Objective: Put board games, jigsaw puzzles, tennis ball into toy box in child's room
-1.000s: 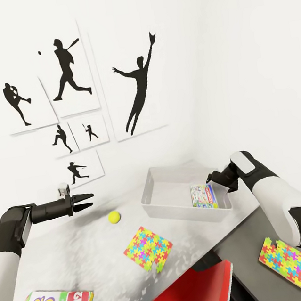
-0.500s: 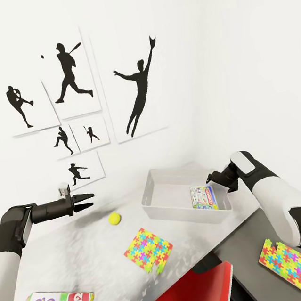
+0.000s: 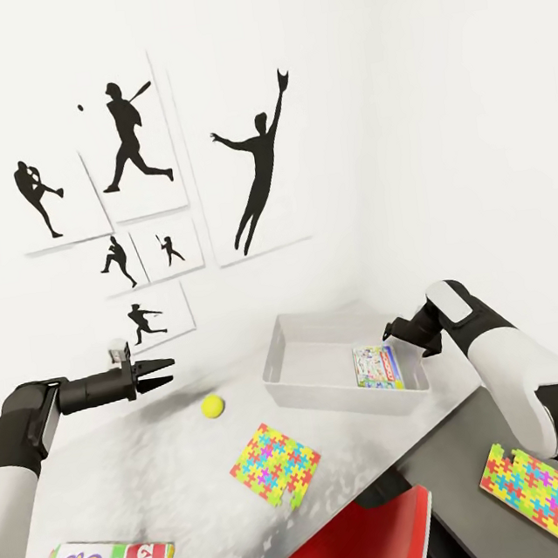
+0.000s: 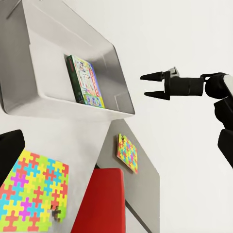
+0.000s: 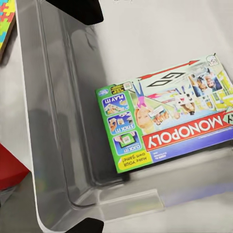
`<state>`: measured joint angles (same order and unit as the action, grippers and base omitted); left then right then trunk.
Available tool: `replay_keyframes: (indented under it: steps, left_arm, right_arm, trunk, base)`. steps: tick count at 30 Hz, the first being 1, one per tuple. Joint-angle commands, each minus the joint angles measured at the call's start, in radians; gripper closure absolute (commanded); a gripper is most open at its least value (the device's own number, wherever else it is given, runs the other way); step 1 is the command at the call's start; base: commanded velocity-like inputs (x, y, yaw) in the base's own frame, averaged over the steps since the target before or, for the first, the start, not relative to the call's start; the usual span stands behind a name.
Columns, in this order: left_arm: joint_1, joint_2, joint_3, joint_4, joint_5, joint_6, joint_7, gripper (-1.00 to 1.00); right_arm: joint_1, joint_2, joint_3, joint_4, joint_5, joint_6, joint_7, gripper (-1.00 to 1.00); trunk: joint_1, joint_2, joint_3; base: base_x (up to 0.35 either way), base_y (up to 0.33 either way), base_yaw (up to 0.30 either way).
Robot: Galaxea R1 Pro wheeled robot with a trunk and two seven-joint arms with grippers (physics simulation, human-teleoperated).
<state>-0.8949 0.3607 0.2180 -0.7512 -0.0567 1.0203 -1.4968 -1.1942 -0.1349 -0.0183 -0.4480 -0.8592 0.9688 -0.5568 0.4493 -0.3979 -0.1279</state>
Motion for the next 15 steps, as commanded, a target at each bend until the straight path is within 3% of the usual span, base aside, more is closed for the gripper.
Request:
replay_keyframes:
  steps: [1, 15]
  left_arm:
    - [-0.001, 0.0, 0.001, 0.0, -0.006, 0.011, -0.006, -1.0]
    - [-0.001, 0.003, 0.003, 0.0, -0.007, 0.01, -0.005, -1.0]
  right_arm:
    - [-0.001, 0.0, -0.002, -0.001, -0.008, 0.002, -0.009, -1.0]
    - [-0.001, 0.0, -0.002, -0.001, -0.009, 0.002, -0.009, -1.0]
  trunk:
    - [0.001, -0.002, -0.001]
    - [0.001, -0.002, 0.022]
  base:
    - [0.0, 0.0, 0.0]
    - [0.0, 0.0, 0.0]
